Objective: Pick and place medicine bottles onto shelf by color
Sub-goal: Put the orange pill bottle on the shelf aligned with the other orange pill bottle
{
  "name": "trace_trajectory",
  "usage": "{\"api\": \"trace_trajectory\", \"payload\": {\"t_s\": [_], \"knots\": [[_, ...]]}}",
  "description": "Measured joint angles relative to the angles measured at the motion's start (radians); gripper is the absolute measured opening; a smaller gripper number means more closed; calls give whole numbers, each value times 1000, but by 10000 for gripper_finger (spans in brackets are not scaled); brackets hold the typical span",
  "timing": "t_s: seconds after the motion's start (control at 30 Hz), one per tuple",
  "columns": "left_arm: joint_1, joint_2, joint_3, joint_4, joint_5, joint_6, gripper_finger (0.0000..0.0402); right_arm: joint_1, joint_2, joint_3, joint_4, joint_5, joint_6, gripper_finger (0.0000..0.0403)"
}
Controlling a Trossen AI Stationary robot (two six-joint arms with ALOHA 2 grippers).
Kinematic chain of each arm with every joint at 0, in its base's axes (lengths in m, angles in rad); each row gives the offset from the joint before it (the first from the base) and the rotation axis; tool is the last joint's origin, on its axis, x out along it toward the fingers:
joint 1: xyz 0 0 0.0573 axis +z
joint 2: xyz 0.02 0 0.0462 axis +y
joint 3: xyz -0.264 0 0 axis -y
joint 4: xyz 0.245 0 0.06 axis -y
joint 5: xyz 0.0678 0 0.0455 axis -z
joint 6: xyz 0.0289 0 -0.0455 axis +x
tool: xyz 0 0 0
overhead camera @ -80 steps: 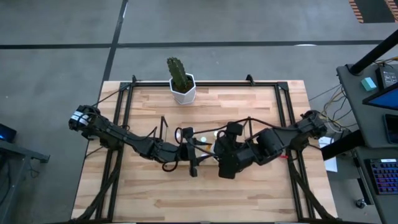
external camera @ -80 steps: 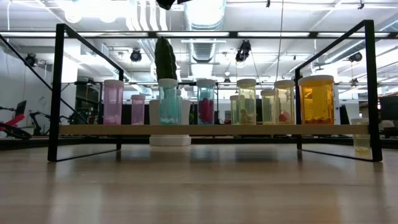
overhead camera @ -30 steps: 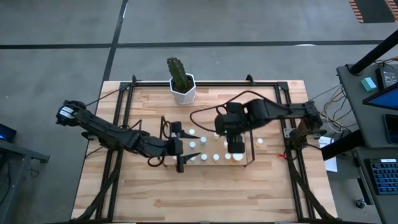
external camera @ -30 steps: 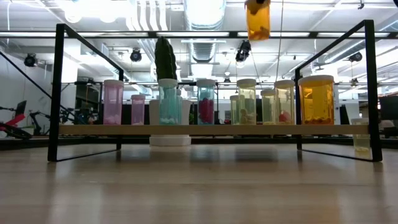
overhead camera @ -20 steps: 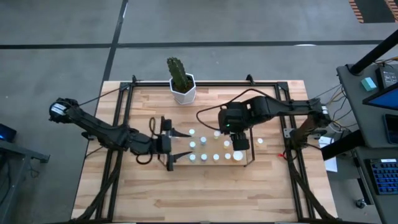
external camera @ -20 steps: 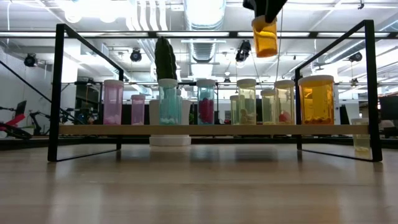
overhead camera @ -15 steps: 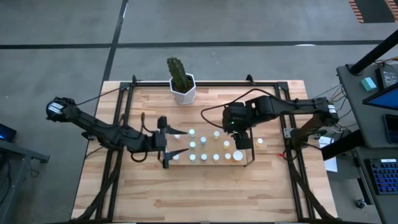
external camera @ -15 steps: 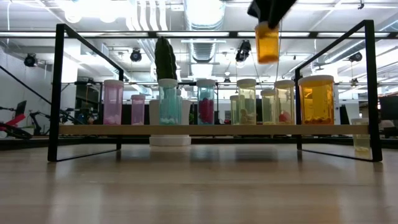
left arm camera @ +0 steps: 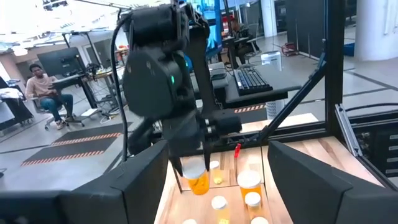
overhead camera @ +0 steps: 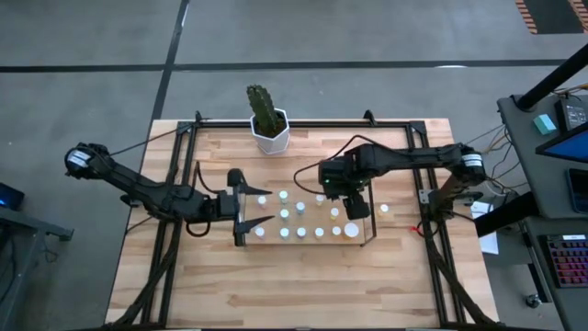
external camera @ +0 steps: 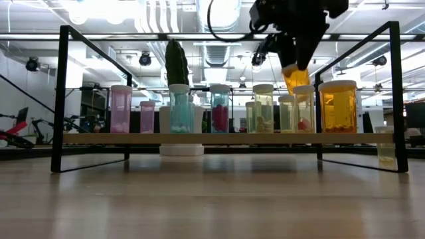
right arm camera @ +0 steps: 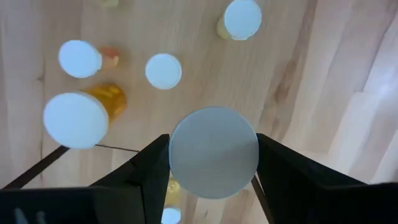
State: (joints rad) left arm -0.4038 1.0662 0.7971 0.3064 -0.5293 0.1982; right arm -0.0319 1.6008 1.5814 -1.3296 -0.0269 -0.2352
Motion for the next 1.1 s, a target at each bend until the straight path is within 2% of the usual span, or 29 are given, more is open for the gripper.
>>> {"api": "trace_trajectory", "payload": {"t_s": [0.3,0.73,1.1], "knots": [[0,-16,-3,-1,-1,23,259,0,41,-9,7,0,-10,196],[0,-17,-5,-2,-2,41,259,23,32,-122,82,-10,25,196],[0,-18,-5,-1,-2,45,259,32,32,-127,89,-19,28,196]]}}
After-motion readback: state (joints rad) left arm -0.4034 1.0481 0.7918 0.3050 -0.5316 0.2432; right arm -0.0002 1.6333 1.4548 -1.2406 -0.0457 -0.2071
